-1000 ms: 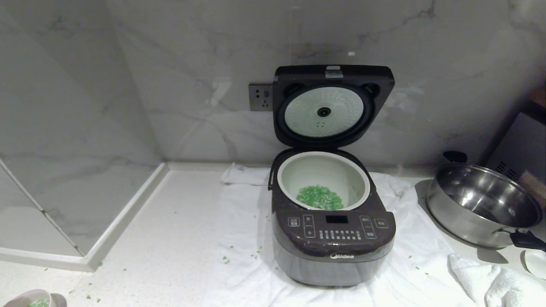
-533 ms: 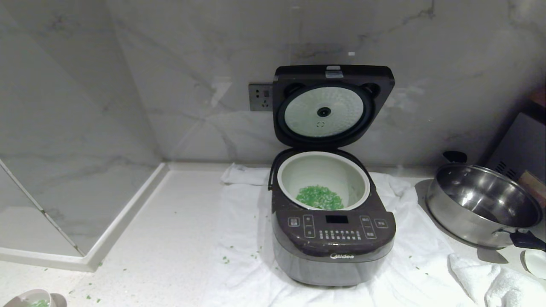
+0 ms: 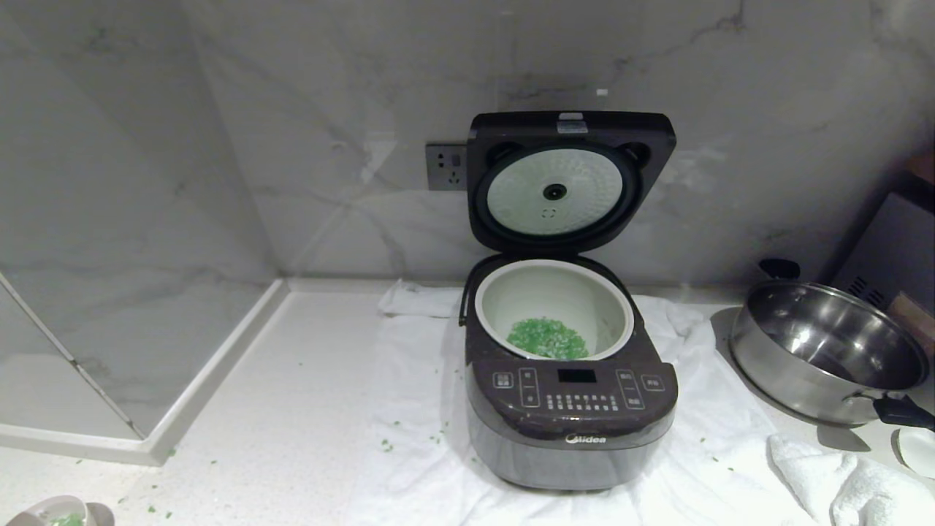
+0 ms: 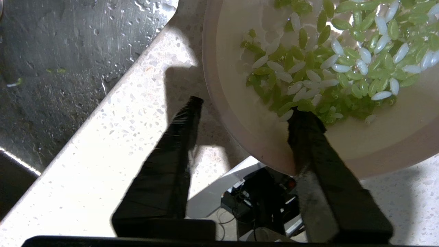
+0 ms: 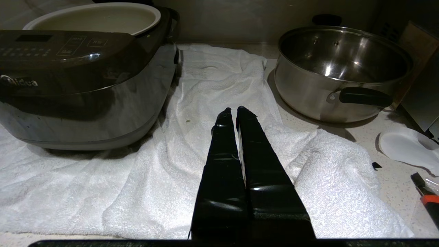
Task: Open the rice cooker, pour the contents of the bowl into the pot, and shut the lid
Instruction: Pour the water from the bowl into the rice cooker
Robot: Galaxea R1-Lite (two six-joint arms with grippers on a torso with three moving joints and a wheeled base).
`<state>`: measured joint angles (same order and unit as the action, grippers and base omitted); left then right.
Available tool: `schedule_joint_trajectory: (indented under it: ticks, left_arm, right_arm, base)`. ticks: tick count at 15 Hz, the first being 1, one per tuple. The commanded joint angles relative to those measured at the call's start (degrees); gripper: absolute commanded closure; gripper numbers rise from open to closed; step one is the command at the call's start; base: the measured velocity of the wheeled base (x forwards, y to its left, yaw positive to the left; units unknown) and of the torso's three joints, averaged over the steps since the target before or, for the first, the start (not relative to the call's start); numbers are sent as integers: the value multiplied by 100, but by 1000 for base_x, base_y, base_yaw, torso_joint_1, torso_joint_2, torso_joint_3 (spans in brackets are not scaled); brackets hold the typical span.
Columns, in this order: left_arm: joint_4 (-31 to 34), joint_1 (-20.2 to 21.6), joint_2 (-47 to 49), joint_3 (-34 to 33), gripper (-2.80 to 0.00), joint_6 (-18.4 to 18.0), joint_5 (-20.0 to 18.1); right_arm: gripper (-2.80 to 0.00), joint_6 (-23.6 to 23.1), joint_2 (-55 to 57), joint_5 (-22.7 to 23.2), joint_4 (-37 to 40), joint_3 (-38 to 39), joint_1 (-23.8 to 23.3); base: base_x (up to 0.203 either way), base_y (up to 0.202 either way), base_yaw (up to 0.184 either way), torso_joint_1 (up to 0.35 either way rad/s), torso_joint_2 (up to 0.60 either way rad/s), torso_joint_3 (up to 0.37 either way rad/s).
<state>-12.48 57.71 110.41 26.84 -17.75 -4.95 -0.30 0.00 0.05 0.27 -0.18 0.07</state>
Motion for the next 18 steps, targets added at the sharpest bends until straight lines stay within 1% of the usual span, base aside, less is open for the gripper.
schedule_joint_trajectory:
  ticks: [1, 10, 15, 18]
  left_arm:
    - [-9, -1, 42, 23, 0, -9, -6]
    - [-9, -5, 77, 5, 0, -9, -24]
    - [0, -109, 69, -125, 0, -18, -108]
    - [0, -220, 3, -230, 0, -16, -263]
  right_arm:
    - [0, -6, 0, 3, 7, 1, 1]
    - [0, -2, 0, 3, 0, 1, 1]
    - [0, -6, 0, 3, 0, 1, 1]
    - [0, -6, 0, 3, 0, 1, 1]
  base:
    - [0, 0, 0, 0, 0, 0]
    - [0, 0, 0, 0, 0, 0]
    - [0, 0, 0, 0, 0, 0]
    - [0, 0, 0, 0, 0, 0]
